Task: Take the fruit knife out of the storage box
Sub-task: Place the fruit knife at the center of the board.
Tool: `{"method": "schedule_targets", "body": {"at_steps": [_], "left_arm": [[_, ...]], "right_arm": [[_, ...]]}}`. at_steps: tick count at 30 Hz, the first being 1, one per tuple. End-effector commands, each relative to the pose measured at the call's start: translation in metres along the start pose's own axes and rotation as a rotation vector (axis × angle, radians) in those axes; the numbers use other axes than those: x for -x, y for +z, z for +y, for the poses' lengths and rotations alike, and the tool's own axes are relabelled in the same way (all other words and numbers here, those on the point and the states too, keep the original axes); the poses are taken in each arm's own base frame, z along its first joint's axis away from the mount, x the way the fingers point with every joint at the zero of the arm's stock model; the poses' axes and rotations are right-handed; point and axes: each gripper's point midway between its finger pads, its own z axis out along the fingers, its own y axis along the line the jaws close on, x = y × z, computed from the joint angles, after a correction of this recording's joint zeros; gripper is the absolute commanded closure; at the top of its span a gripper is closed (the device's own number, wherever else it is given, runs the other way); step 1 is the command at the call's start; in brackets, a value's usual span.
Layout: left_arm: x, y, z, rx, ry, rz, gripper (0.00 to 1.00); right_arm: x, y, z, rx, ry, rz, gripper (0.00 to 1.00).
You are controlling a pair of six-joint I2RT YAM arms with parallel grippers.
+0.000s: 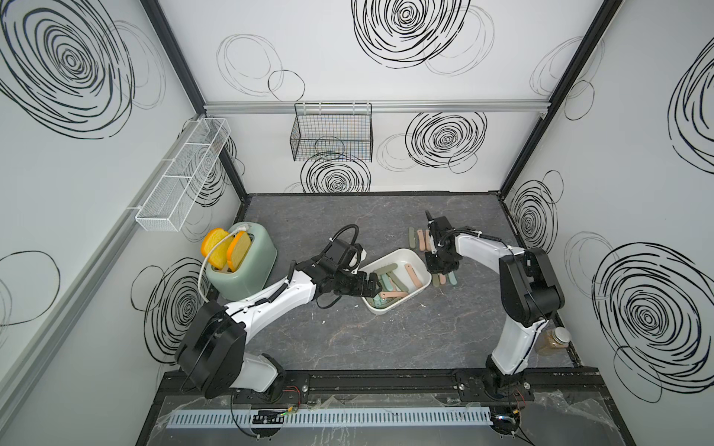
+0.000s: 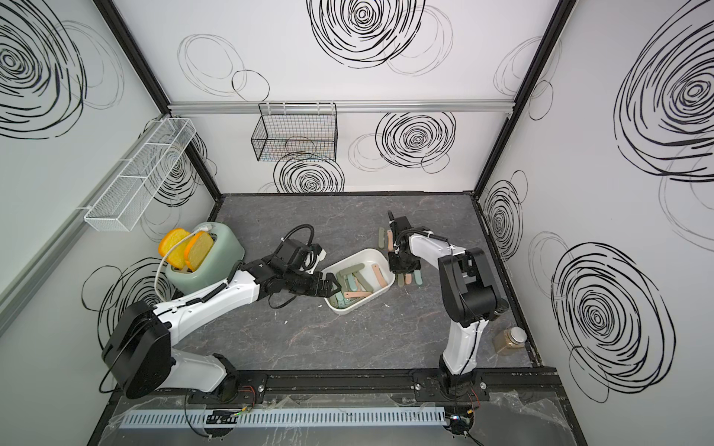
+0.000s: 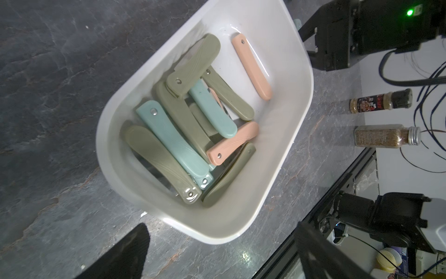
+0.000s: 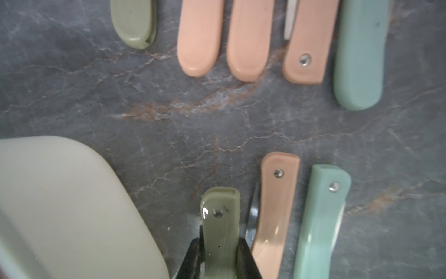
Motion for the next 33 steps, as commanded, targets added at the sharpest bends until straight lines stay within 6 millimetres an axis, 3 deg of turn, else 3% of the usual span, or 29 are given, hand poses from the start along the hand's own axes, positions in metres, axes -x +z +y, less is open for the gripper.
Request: {"method": "schedule_targets", "body": {"at_steps": [1,9,13,21,27,33], "left_arm": [[0.005,-0.001,-0.001,-0.006,0.020,-0.025,0.02],[0.005,-0.003,0.003,-0.001,0.018,-0.024,0.02],[0.006,-0.005,0.005,0.003,0.016,-0.024,0.02],[0.007,-0.009,0.007,0.006,0.009,-0.035,0.02],[0.007,-0.011,0.008,0.004,-0.002,-0.048,0.02],[0.006,-0.014,0.009,0.007,-0.008,-0.058,0.02]], "right_arm": [[0.007,-0.001,0.007,0.002,0.002,-0.016,0.79],[0.010,0.007,-0.004,-0.047,0.006,-0.003,0.76],[0.013,0.008,-0.006,-0.058,0.012,-0.001,0.68],[0.025,-0.011,-0.009,-0.076,0.019,-0.047,0.67],[0.037,-0.042,0.004,-0.042,0.010,-0.120,0.67],[0.032,-0.058,0.035,-0.008,-0.056,-0.160,0.68]]}}
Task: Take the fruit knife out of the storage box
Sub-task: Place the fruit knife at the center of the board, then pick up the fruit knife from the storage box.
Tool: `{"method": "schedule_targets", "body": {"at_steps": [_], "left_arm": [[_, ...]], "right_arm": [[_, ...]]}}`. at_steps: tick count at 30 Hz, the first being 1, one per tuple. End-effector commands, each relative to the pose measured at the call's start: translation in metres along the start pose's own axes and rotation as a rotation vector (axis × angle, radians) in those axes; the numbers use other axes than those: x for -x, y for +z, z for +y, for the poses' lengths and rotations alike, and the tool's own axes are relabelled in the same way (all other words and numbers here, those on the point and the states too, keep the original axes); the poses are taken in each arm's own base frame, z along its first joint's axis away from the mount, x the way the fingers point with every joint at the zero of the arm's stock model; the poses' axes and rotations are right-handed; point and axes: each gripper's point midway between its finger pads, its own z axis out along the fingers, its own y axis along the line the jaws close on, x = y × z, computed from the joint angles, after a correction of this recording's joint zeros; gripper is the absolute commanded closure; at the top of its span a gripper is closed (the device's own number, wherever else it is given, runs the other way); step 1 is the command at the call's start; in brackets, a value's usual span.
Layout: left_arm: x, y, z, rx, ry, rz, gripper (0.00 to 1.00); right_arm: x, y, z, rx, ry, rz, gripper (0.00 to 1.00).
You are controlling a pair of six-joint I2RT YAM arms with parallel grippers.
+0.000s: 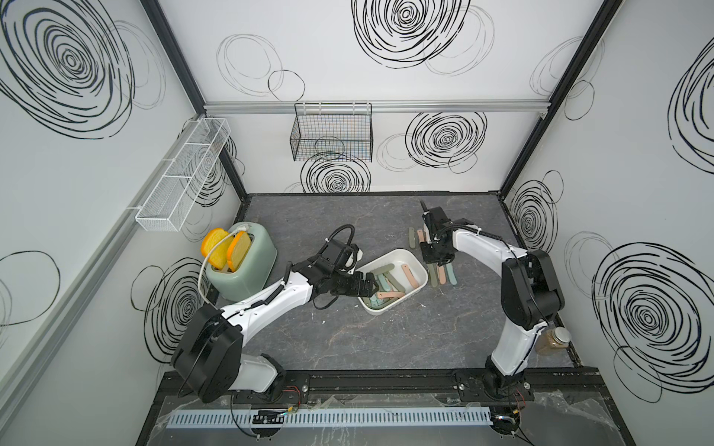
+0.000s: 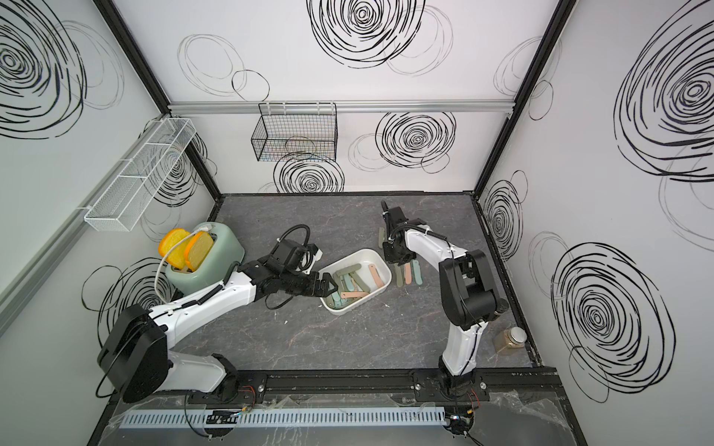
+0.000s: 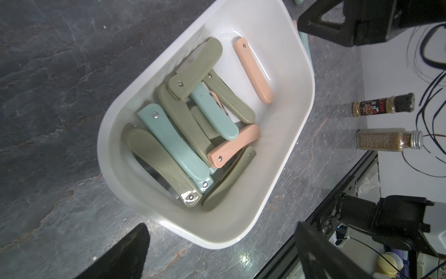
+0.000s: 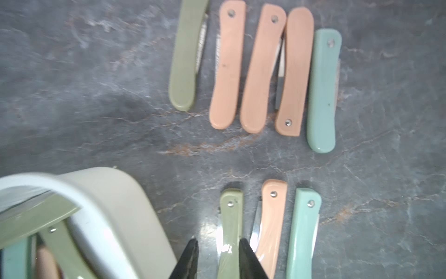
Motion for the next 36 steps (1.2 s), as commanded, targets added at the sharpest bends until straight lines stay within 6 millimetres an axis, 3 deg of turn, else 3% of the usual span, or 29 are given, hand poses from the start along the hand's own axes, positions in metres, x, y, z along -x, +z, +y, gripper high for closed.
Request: {"method": "schedule_targets", "body": {"at_steps": [1,11,24,36], "left_arm": [[0.006,-0.008,0.000,-0.002,-0.001,-0.043,0.02],[0.000,-0.024,0.011,0.022,-0.013,-0.065,0.02],[-0.013,-0.040,0.032,0.049,-0.049,-0.081,0.02],[-0.018,-0.043,0.042,0.057,-0.062,-0.074,0.02]], "right_arm": [[-0.001,-0.018,0.017,0.024,-0.020,-0.027,0.68],[-0.017,-0.007,0.056,0.051,-0.081,-0.007,0.68],[-0.036,0.033,0.060,0.025,-0.110,0.069,0.68],[-0.061,0.072,0.066,0.002,-0.143,0.149,0.57]]}}
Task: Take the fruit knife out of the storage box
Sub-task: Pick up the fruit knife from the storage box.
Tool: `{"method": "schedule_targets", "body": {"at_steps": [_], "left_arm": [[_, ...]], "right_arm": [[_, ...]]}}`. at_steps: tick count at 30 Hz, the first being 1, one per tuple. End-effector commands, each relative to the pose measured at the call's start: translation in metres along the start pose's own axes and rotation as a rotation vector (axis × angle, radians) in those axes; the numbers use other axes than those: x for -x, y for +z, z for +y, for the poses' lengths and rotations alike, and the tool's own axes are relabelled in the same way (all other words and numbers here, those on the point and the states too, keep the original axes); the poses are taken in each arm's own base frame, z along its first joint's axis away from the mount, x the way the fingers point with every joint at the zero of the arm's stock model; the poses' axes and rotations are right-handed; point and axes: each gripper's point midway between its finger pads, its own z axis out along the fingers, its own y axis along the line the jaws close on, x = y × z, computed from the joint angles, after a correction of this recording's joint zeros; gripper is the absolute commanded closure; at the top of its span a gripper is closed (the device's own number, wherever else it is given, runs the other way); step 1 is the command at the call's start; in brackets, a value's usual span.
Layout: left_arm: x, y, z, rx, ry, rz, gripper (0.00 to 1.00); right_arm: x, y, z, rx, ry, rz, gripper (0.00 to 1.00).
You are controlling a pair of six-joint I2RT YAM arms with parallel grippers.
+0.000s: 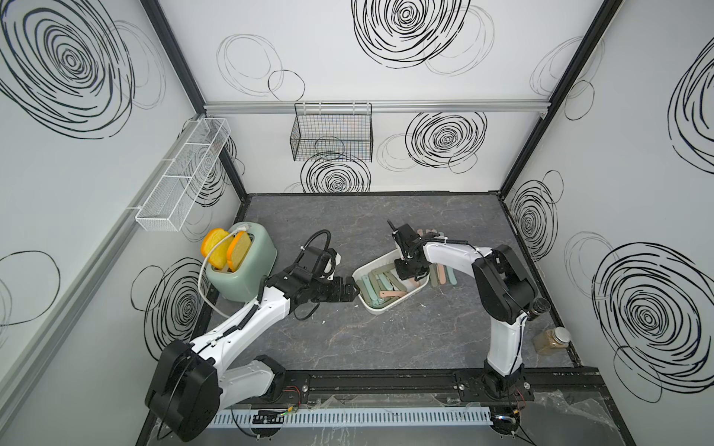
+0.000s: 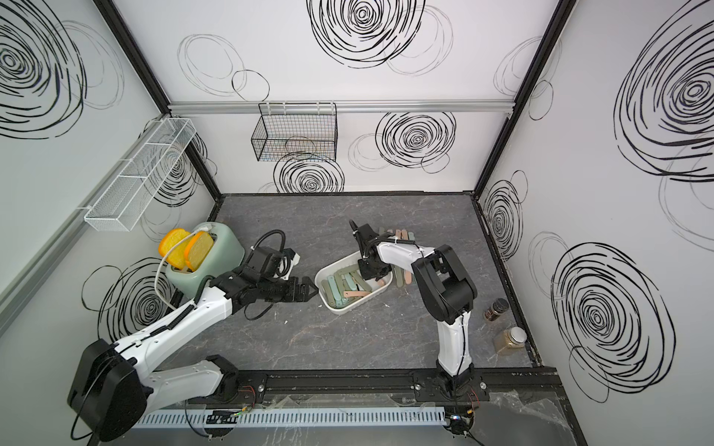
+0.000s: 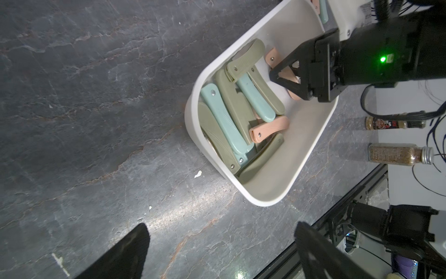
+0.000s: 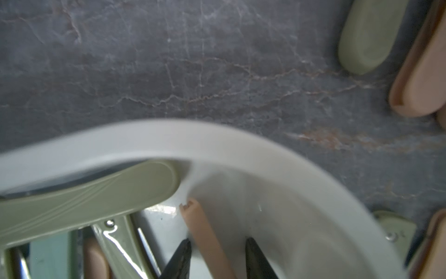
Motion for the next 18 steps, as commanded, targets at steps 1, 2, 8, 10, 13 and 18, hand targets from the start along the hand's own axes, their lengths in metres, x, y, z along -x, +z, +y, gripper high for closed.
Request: {"method": "schedule_targets", "body": {"at_steps": [1,2,8,10,13,18], "left_arm": [[0.000,-0.004,0.002,-0.006,0.012,-0.006,0.02],[0.000,-0.004,0.002,-0.007,0.011,-0.006,0.02],[0.002,-0.003,0.003,-0.011,0.009,-0.005,0.02],[0.003,-0.002,0.003,-0.012,0.007,-0.005,0.02],[0.004,-0.002,0.001,-0.019,0.008,-0.007,0.02],[0.009,-0.003,-0.002,-0.025,0.011,-0.012,0.02]], "right_arm": [[-0.021,0.023,-0.002,-0.024,0.000,0.077,0.57],[-0.022,0.025,-0.001,-0.023,-0.002,0.080,0.57],[-0.026,0.028,0.000,-0.022,-0.003,0.091,0.69],[-0.023,0.026,0.000,-0.024,-0.005,0.085,0.79],[-0.017,0.021,0.000,-0.030,-0.012,0.076,0.85],[0.002,0.002,0.004,-0.027,-0.013,0.032,0.86]]}}
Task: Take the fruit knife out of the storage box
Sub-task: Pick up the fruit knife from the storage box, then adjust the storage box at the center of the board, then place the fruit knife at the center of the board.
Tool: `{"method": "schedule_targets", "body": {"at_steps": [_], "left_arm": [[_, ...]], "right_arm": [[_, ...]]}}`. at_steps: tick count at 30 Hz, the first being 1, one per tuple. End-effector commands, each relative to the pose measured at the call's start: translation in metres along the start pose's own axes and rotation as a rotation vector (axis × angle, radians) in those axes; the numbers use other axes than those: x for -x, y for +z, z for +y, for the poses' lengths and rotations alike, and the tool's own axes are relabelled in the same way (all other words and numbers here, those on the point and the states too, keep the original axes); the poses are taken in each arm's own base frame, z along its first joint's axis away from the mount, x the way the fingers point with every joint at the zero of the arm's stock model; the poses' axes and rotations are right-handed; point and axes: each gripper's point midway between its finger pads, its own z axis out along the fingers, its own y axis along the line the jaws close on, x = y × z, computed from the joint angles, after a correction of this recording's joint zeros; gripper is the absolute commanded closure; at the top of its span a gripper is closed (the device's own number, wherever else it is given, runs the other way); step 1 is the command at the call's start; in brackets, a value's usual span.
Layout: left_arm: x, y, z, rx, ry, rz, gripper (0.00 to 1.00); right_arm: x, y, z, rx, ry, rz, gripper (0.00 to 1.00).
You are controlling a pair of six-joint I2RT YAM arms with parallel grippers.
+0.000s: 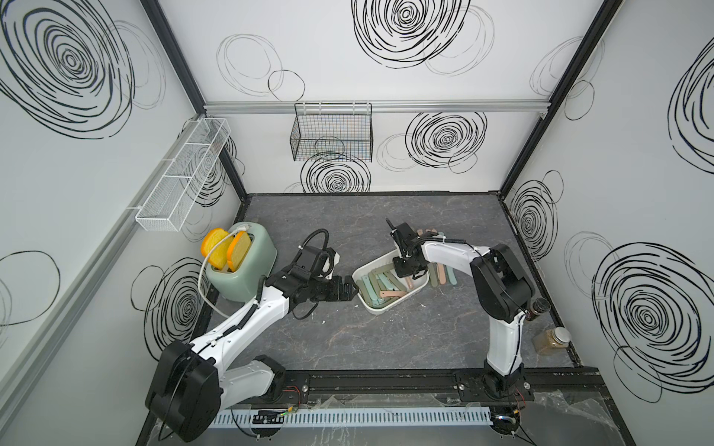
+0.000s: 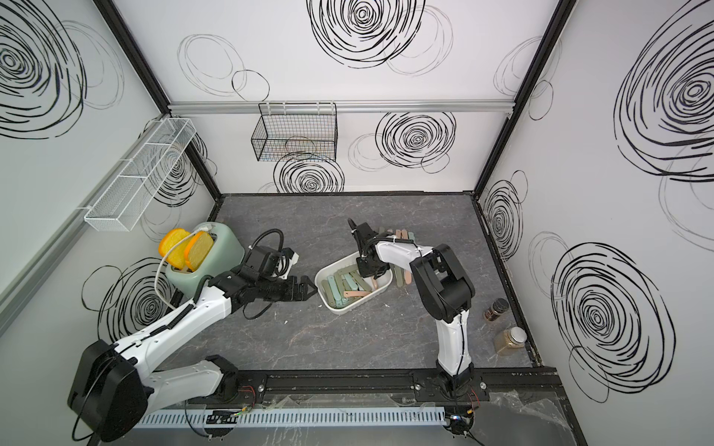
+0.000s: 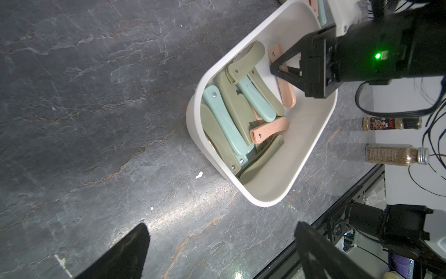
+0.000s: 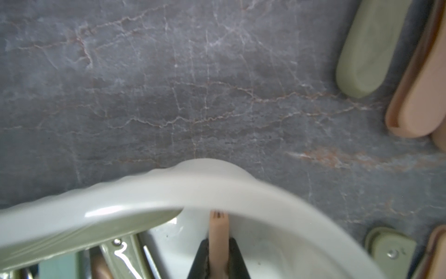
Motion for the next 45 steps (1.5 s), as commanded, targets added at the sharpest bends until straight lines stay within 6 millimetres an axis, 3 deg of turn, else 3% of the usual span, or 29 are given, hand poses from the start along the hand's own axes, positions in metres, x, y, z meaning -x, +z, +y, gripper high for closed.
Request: {"method": "schedule_targets", "body": {"at_steps": [1,8,13,22,27,34,45], "left_arm": [[0.008,-0.002,-0.004,-0.013,0.017,-0.015,0.02],[0.022,-0.002,-0.017,-0.024,0.033,-0.031,0.02],[0.037,-0.001,-0.040,-0.047,0.070,-0.051,0.02],[0.045,0.021,-0.091,-0.077,0.175,-0.016,0.02],[0.035,0.036,-0.106,-0.084,0.210,0.023,0.02],[0.022,0.044,-0.104,-0.072,0.218,0.048,0.02],[0.013,0.042,-0.091,-0.053,0.200,0.046,0.02]], "right_arm": [[-0.002,-0.004,-0.001,-0.026,-0.013,0.036,0.86],[0.029,-0.046,-0.001,-0.018,0.001,-0.049,0.86],[0.038,-0.070,-0.019,-0.022,0.045,-0.095,0.86],[0.016,-0.074,-0.077,-0.075,0.141,-0.094,0.87],[-0.002,-0.063,-0.093,-0.102,0.163,-0.062,0.87],[-0.017,-0.041,-0.082,-0.053,0.154,0.005,0.87],[-0.011,-0.036,-0.046,0.064,0.124,-0.002,0.87]]}}
